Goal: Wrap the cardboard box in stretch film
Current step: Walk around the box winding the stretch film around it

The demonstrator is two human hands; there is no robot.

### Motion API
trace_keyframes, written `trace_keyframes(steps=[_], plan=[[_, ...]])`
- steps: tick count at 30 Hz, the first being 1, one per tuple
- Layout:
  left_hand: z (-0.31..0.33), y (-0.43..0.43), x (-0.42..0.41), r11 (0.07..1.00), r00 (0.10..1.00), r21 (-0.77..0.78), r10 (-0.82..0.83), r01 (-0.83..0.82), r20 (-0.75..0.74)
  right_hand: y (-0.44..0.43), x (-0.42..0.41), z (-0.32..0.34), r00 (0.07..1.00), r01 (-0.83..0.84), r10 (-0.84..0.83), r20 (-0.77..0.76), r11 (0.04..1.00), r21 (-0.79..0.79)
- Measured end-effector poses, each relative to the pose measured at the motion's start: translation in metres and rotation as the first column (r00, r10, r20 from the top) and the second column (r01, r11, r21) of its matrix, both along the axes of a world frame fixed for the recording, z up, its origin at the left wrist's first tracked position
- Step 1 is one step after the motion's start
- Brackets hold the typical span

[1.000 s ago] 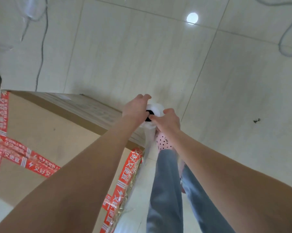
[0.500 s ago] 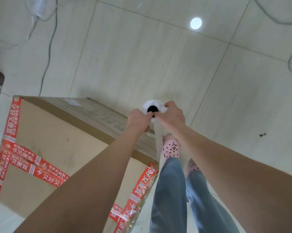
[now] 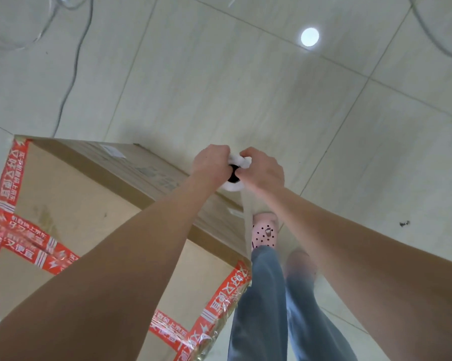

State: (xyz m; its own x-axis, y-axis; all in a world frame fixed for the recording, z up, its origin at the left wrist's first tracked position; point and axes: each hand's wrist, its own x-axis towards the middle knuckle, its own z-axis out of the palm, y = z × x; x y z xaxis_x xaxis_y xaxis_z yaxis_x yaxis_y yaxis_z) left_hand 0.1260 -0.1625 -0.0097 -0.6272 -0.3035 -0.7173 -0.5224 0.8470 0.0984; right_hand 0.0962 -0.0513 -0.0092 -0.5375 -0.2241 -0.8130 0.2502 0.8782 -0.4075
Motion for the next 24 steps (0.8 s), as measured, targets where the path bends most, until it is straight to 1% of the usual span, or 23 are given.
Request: trace_keyframes(steps=[3,7,10,12,13,14,17,19,22,24], plan=[[-0.002,-0.023,0.007,0.970,0.969,0.037,0.241,-0.239,-0.054,-0.014,-0.003,0.001,0.996,0.070,-0.067,0.052,0.996,-0.057],[-0.003,-0.049,0.014,0.910,0.909,0.057,0.414,-0.411,-0.052,-0.033,0.007,0.004,0.991,0.069,-0.058,0.122,0.994,-0.086],[-0.004,-0.060,0.024,0.818,0.821,0.079,0.571,-0.569,0.000,-0.054,0.011,0.000,0.994,0.053,-0.045,0.096,0.995,-0.089],[-0.005,-0.067,0.028,0.782,0.787,0.093,0.614,-0.617,0.054,-0.066,0.011,0.000,0.997,0.026,-0.021,0.077,0.997,-0.068],[-0.005,-0.070,0.030,0.787,0.793,0.098,0.607,-0.610,0.062,-0.071,0.010,0.000,0.997,0.020,-0.015,0.074,0.998,-0.064],[-0.004,-0.072,0.030,0.814,0.819,0.092,0.571,-0.574,0.054,-0.076,0.009,0.000,0.997,0.021,-0.016,0.074,0.998,-0.066],[-0.004,-0.076,0.025,0.918,0.920,0.069,0.391,-0.390,-0.012,-0.087,0.005,-0.001,0.997,0.005,-0.001,0.076,0.999,-0.054],[-0.005,-0.078,0.020,0.952,0.952,0.034,0.306,-0.305,-0.027,-0.091,0.001,-0.001,0.997,-0.035,0.038,0.062,0.999,-0.042],[-0.006,-0.083,0.016,0.958,0.958,-0.015,0.287,-0.288,-0.020,-0.094,-0.003,-0.001,0.993,-0.107,0.108,0.037,0.994,-0.023],[-0.005,-0.085,0.013,0.945,0.945,-0.011,0.328,-0.328,-0.017,-0.098,-0.007,-0.001,0.984,-0.179,0.179,0.007,0.984,-0.004]])
